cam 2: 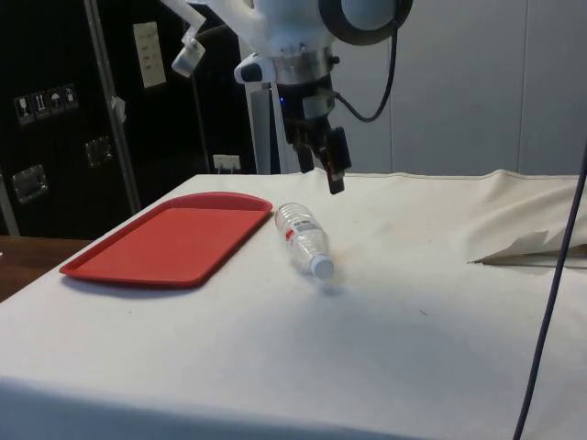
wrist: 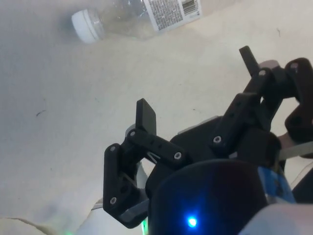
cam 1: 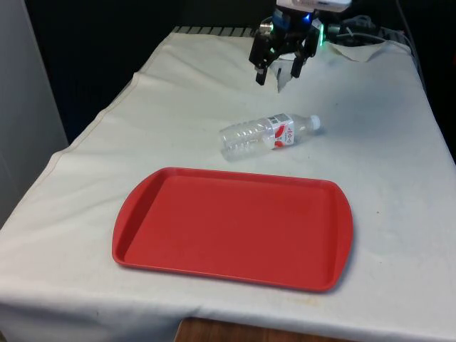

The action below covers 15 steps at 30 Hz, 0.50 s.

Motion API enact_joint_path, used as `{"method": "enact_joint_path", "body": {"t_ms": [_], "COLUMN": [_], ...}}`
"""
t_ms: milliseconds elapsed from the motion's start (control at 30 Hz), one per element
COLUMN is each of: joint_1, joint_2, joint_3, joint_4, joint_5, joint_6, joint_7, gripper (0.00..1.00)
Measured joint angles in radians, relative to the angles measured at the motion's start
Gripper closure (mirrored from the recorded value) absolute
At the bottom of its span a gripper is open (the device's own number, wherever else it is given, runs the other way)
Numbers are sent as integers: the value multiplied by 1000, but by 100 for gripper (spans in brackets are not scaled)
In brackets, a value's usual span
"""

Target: Place the bottle upright on the tray.

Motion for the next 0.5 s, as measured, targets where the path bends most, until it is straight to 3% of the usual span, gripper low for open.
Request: {"method": "enact_joint_path", "body": {"t_ms": [500], "joint_1": [3], "joint_2": [14], "joint_3": [0], "joint_4": [0], "joint_5": [-71], "joint_6": [0], "joint_7": [-22], "gripper": [0]}}
